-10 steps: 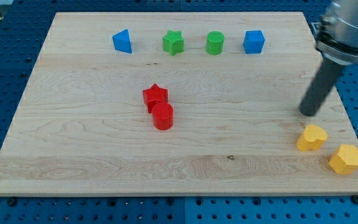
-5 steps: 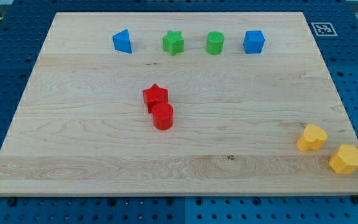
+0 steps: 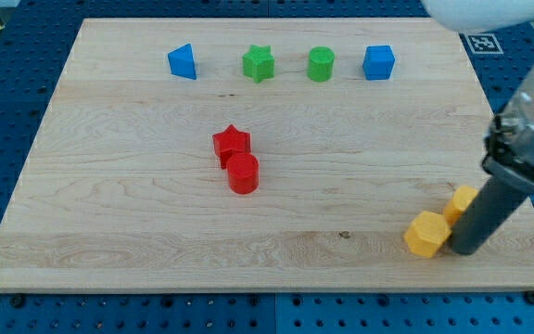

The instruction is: Place the yellow hexagon below the red circle

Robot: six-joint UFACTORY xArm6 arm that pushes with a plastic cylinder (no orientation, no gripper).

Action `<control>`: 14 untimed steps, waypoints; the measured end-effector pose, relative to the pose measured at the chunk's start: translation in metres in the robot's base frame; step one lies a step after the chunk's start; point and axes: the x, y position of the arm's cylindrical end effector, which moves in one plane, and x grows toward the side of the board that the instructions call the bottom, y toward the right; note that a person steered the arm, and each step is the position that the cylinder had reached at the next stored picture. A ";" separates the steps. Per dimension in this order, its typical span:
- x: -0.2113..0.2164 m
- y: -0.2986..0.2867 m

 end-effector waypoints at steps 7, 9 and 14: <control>-0.015 0.024; -0.015 0.008; -0.010 -0.084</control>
